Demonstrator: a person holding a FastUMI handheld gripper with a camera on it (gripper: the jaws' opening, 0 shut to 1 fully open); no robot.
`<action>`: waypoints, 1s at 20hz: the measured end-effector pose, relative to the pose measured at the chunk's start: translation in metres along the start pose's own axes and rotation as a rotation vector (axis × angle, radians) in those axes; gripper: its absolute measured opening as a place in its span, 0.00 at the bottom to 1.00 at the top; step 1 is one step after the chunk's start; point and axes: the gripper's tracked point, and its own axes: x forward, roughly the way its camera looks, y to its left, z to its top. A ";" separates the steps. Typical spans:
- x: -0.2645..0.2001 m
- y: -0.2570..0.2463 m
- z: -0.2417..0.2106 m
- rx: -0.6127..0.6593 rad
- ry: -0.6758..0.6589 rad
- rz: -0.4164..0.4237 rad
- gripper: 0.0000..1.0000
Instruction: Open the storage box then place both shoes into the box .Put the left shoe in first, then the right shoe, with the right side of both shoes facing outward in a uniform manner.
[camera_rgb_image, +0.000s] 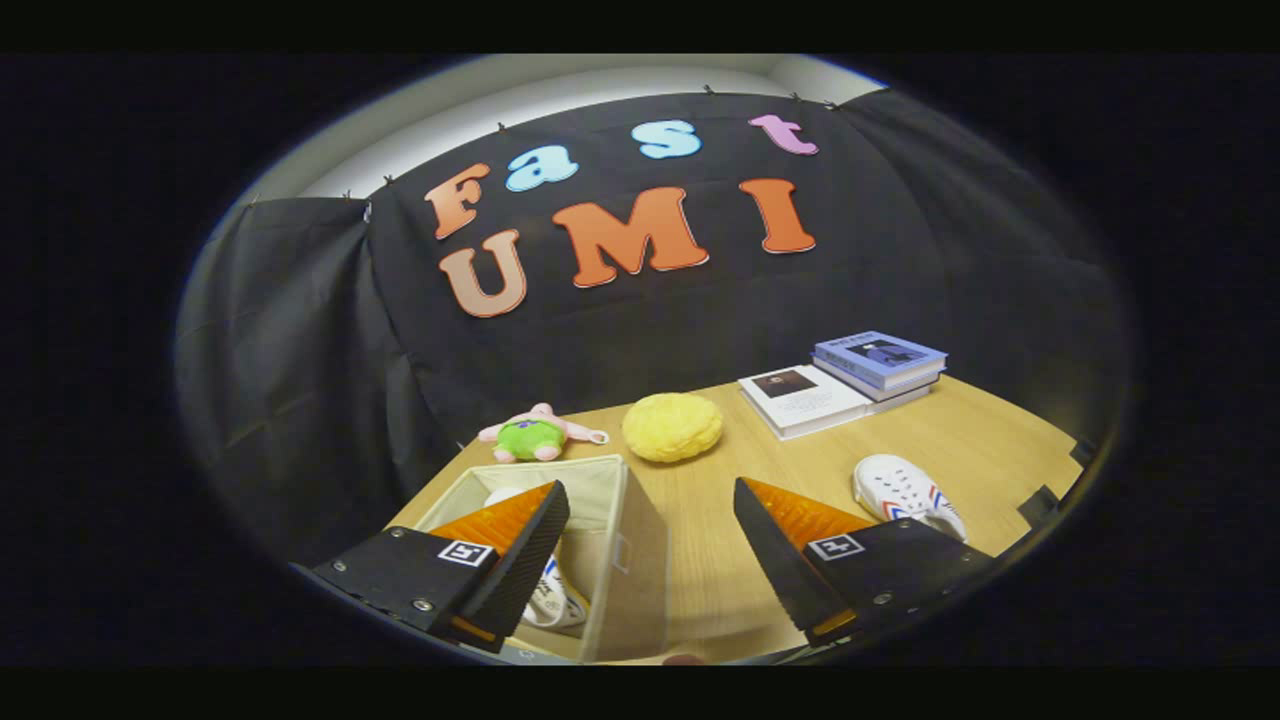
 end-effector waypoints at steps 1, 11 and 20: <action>0.000 -0.014 0.002 -0.016 -0.002 -0.021 0.98; 0.010 -0.138 -0.018 -0.136 0.063 -0.164 0.99; 0.026 -0.231 -0.059 -0.112 0.168 -0.287 0.99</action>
